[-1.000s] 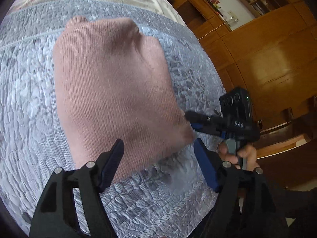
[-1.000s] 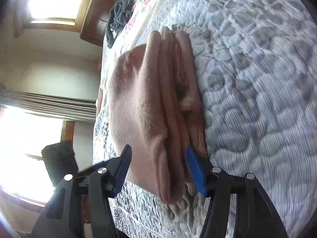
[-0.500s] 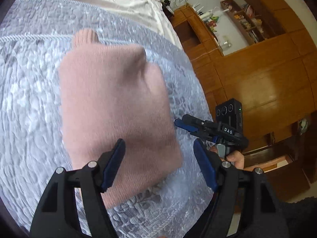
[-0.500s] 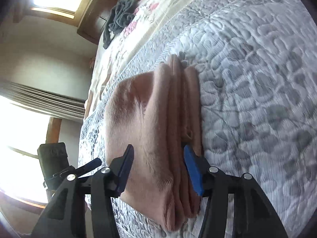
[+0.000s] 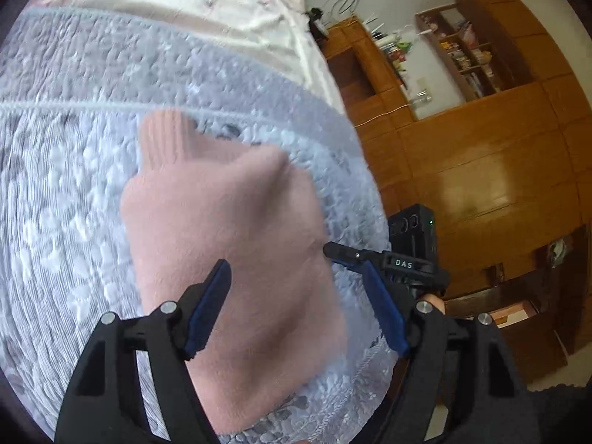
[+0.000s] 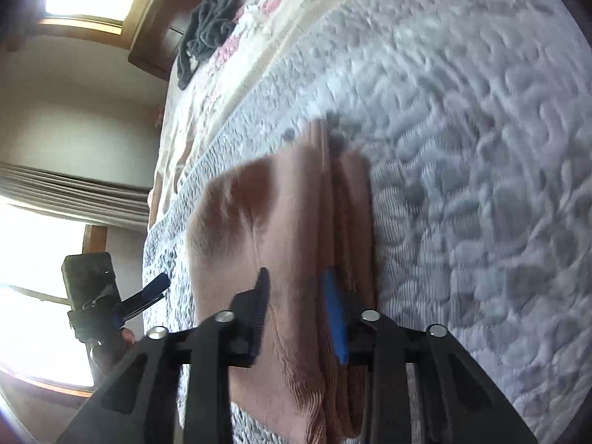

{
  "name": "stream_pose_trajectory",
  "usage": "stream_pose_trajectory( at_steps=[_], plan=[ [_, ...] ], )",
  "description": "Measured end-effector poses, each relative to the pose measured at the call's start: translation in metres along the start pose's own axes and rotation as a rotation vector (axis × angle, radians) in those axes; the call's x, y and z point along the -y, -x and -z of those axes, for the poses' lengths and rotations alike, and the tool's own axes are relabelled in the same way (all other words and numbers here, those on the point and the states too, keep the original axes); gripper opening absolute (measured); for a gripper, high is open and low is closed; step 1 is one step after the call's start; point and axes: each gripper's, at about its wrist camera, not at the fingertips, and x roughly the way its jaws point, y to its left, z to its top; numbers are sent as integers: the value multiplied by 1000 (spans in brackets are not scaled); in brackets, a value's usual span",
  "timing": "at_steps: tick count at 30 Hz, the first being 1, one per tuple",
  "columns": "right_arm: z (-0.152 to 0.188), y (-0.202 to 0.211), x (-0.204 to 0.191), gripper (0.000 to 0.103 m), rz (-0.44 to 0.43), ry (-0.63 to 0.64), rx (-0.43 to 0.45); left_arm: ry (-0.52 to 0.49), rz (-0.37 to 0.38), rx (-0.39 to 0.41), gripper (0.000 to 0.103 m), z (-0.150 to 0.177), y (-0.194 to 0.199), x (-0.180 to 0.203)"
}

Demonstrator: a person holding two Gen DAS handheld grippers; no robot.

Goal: Fold small clothes

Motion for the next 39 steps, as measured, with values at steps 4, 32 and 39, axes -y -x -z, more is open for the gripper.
stream_pose_trajectory(
  at_steps=[4,32,39],
  plan=[
    [-35,-28,-9,53,22,-5,-45,48,-44,-100,63,-24,-32,-27],
    [45,-3,-50,20,167,361,-61,-102,-165,-73,44,51,-15,-3],
    [51,-28,-31,5,306,345,-91,-109,-292,-109,42,57,-44,-3]
  ],
)
